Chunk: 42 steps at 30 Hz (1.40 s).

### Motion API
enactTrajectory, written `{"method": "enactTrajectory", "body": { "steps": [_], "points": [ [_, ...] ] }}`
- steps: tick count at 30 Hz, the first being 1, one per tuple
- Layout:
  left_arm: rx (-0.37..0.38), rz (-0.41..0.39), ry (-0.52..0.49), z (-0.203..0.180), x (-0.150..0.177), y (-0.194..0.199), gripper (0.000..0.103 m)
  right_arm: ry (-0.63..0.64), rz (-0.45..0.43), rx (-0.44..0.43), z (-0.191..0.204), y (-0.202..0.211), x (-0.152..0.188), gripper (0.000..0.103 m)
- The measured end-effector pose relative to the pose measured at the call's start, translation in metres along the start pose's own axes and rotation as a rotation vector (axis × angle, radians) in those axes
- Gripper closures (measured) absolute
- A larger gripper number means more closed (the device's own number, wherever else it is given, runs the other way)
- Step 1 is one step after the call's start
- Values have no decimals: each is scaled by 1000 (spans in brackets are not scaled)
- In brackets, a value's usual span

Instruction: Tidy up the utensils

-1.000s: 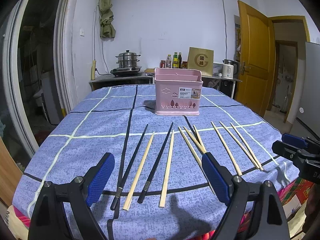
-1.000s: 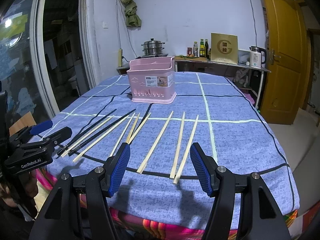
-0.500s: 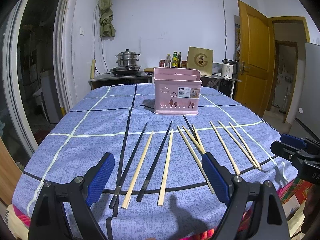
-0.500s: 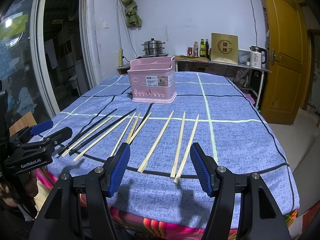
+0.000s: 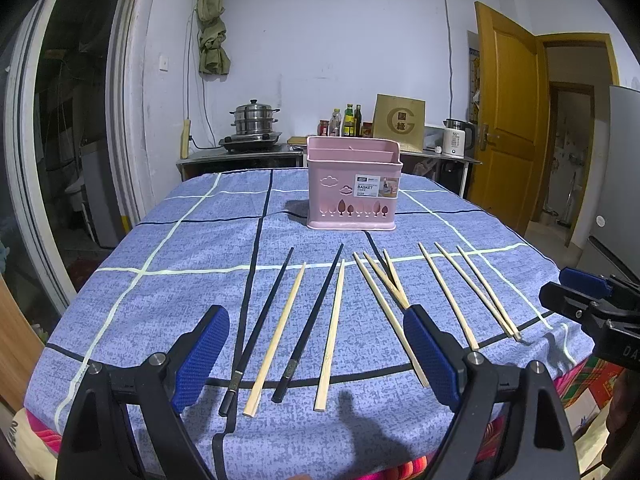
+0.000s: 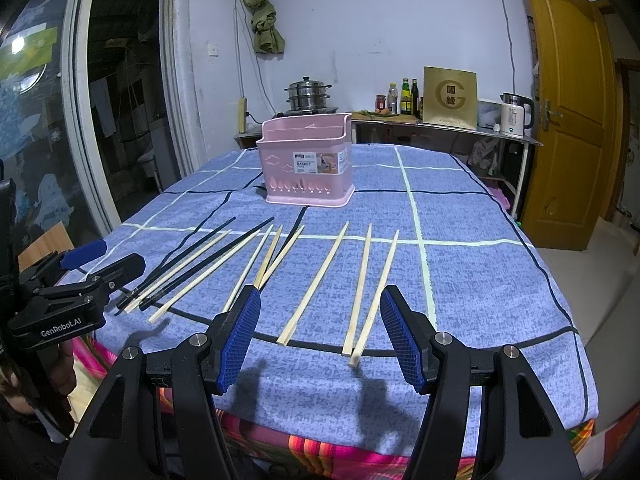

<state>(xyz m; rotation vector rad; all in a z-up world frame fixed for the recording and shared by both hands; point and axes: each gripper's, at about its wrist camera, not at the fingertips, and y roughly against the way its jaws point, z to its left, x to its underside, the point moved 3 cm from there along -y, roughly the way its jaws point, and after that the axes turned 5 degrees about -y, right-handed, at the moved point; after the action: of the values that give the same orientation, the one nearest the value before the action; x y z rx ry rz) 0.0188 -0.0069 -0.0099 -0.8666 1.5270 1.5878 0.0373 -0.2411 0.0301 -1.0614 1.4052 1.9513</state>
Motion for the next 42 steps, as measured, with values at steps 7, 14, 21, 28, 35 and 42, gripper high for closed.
{"method": "enactTrajectory", "body": {
  "steps": [7,14,21,28,35,42],
  "points": [
    [3,2,0,1,0,1,14,0,-2,1,1,-1,0,40],
    [3,2,0,1,0,1,14,1,-1,0,1,-1,0,40],
    [5,2,1,0,0,2,14,2,-3,1,1,-1,0,40],
    [6,7,4,2,0,1,14,2,-1,0,1,0,1,40],
    [10,19,0,4,0,-6,14,3,2,1,2,-2,1,40],
    [37,65,-29,5,-1,-26,14,10,19,-3,0,-14,-4,40]
  ]
}}
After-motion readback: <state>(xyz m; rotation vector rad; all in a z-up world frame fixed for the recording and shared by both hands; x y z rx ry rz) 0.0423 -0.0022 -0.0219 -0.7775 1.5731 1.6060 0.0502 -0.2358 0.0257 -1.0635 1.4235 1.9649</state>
